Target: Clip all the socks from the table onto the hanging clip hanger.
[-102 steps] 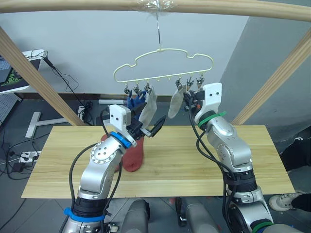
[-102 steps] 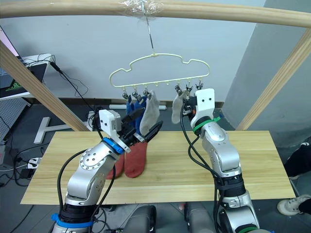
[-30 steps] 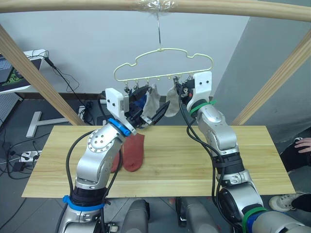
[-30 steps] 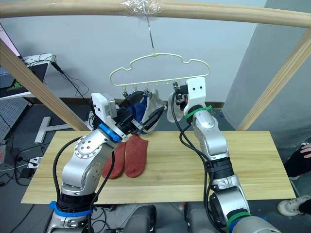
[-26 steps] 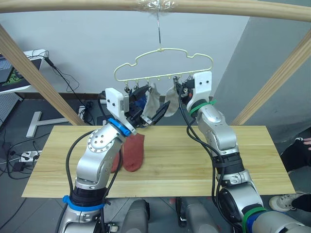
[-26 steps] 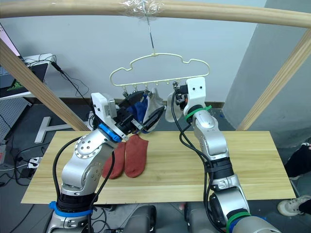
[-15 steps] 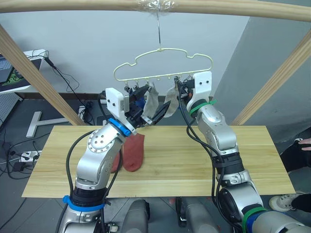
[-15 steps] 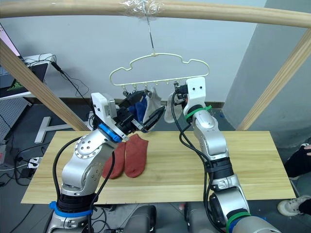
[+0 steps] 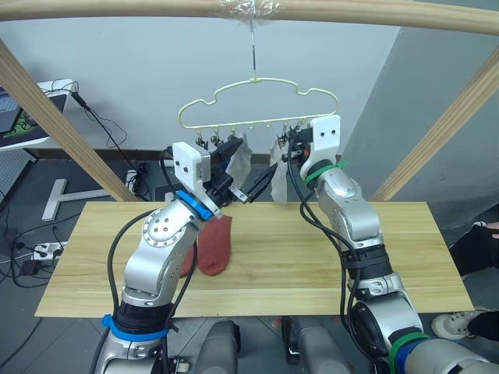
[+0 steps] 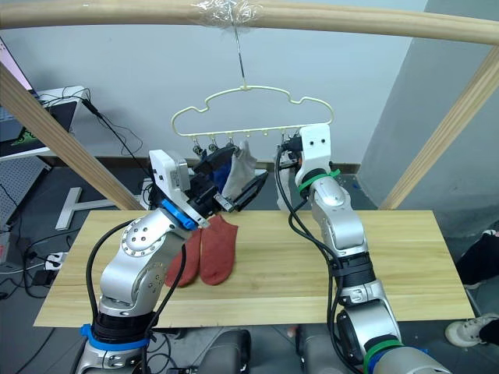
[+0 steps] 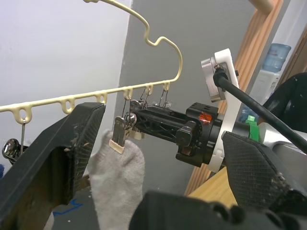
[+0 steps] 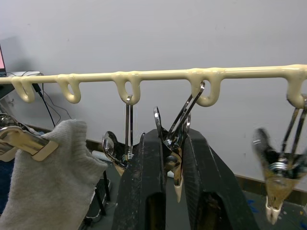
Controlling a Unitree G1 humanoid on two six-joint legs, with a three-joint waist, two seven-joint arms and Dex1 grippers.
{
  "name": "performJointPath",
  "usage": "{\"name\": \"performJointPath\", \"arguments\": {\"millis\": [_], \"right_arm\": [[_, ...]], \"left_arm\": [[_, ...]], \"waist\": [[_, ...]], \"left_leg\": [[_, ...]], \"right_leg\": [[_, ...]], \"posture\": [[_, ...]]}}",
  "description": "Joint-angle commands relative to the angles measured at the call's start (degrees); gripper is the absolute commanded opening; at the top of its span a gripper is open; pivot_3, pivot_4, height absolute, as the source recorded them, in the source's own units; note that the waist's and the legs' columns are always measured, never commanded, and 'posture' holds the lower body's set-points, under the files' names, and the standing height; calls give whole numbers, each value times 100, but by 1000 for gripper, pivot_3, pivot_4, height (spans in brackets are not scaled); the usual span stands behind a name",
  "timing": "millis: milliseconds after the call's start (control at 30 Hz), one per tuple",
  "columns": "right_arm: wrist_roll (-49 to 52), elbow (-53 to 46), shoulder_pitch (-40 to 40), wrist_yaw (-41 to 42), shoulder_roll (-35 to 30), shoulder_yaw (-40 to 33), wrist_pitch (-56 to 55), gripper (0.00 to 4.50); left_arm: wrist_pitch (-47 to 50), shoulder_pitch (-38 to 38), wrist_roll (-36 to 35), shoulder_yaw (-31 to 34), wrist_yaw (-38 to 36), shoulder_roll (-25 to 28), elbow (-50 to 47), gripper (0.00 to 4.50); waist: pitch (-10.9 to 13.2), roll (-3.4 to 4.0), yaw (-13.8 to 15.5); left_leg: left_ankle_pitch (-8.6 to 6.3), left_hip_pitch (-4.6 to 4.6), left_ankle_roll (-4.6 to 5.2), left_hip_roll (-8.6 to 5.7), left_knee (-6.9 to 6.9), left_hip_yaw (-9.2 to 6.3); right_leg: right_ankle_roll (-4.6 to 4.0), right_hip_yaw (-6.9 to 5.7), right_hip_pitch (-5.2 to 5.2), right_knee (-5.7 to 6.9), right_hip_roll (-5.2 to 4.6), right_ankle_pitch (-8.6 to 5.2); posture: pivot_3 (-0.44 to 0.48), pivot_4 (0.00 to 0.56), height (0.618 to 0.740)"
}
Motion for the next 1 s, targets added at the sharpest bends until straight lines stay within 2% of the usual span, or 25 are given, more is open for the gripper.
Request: {"name": "performJointPath", "arguments": {"millis": [33,400,433,500,1000], "right_arm": [[-86,-194,-81,-41,-27,-4,-141,154],[86,-244,-68,96,39,-39,-183,154],[74,-243,-69,92,38,-39,-182,870],[20,-221,-81,59,25,-36,-183,1433],[-5,-175,-139,-6,17,-44,-209,1433]], "left_arm": [[-59,-9,-64,21,13,-20,-269,4500],[-65,-7,-49,4,43,-36,-273,4500],[-65,-7,-50,5,46,-36,-273,4500],[-64,-15,-46,1,59,-37,-269,4500],[-55,-63,-48,-10,83,-38,-263,4500]], "waist": [[0,0,0],[0,0,0],[0,0,0],[0,0,1],[0,0,2]], "left_leg": [[0,0,0,0,0,0],[0,0,0,0,0,0],[0,0,0,0,0,0],[0,0,0,0,0,0],[0,0,0,0,0,0]], "right_leg": [[0,0,0,0,0,0],[0,0,0,0,0,0],[0,0,0,0,0,0],[0,0,0,0,0,0],[0,0,0,0,0,0]], "posture": [[101,214,740],[98,214,740],[98,214,740],[101,220,740],[101,220,740]]}}
